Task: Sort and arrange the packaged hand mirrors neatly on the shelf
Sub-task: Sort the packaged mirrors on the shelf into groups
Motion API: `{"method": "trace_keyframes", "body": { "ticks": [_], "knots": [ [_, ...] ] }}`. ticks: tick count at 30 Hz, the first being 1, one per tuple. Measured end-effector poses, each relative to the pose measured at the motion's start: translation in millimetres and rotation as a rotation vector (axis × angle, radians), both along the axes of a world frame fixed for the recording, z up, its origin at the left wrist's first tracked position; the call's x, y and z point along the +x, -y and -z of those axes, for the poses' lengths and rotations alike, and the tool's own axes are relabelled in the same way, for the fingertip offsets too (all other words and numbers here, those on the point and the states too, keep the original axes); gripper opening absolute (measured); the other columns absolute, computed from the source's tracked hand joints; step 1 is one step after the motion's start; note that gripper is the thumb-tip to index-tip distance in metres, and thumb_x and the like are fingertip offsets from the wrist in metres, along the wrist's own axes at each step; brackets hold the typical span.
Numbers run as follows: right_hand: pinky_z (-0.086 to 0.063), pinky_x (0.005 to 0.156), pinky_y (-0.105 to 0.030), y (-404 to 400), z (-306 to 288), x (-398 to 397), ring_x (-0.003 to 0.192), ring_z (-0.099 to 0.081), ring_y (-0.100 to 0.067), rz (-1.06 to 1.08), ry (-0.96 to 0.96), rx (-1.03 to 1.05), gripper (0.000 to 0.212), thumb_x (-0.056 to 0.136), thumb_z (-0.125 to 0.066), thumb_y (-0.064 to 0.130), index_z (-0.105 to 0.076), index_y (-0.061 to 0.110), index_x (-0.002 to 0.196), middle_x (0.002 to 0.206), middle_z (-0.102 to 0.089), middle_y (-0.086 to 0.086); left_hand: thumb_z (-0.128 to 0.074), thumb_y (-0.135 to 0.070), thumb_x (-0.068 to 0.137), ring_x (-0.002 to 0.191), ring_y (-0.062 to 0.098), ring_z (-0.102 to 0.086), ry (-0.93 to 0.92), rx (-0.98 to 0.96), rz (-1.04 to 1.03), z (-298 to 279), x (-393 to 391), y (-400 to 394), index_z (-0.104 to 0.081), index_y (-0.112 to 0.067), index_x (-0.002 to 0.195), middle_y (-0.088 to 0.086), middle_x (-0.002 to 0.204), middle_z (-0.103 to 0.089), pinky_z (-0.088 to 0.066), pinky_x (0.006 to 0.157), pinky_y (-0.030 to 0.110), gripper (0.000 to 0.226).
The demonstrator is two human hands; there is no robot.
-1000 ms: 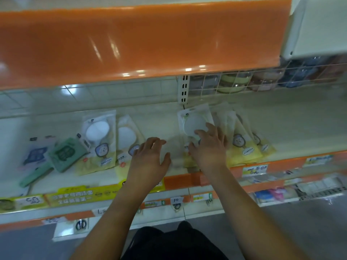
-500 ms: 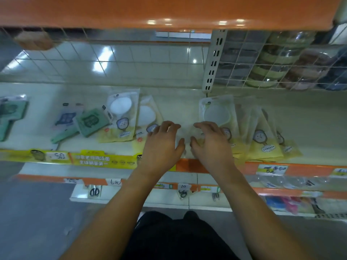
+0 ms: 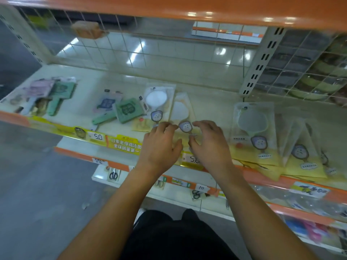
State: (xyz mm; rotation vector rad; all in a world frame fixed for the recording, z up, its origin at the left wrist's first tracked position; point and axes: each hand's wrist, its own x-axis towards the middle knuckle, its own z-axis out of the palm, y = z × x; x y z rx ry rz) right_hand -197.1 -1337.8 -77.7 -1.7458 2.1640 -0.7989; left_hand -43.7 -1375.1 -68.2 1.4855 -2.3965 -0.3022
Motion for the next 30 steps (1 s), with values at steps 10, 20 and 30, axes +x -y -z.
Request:
{"method": "trace_keyframes", "body": {
  "ticks": [10, 20, 30],
  "knots": [
    [-0.045, 0.096, -0.036, 27, -4, 55, 0.117, -0.049, -0.023, -0.011, 0.027, 0.001, 0.039, 0.089, -0.061, 0.026, -0.059, 0.020, 0.127, 0.129, -0.053, 0.000, -0.055, -0.035, 0.090, 0.111, 0.030, -0.054, -0.031, 0.015, -0.019, -3, 57, 24, -0.054, -0.018, 0.127, 0.006, 0.126, -0.055, -0.044, 0.084, 0.043, 0.041],
    [-0.049, 0.092, -0.039, 59, -9, 131, 0.114, -0.053, -0.027, 0.035, -0.042, 0.047, 0.041, 0.087, -0.063, 0.029, -0.060, 0.019, 0.127, 0.128, -0.055, -0.003, -0.049, -0.039, 0.083, 0.105, 0.031, -0.059, -0.097, 0.029, -0.005, 6, 130, 65, -0.058, -0.015, 0.120, 0.007, 0.119, -0.059, -0.050, 0.081, 0.045, 0.045],
    [-0.046, 0.092, -0.037, 92, -2, 196, 0.116, -0.050, -0.027, 0.065, -0.085, 0.106, 0.043, 0.086, -0.063, 0.031, -0.059, 0.020, 0.127, 0.129, -0.052, -0.001, -0.057, -0.032, 0.085, 0.107, 0.033, -0.057, -0.133, 0.053, -0.013, 19, 198, 97, -0.058, -0.014, 0.120, 0.008, 0.122, -0.057, -0.046, 0.083, 0.045, 0.039]
  ]
}}
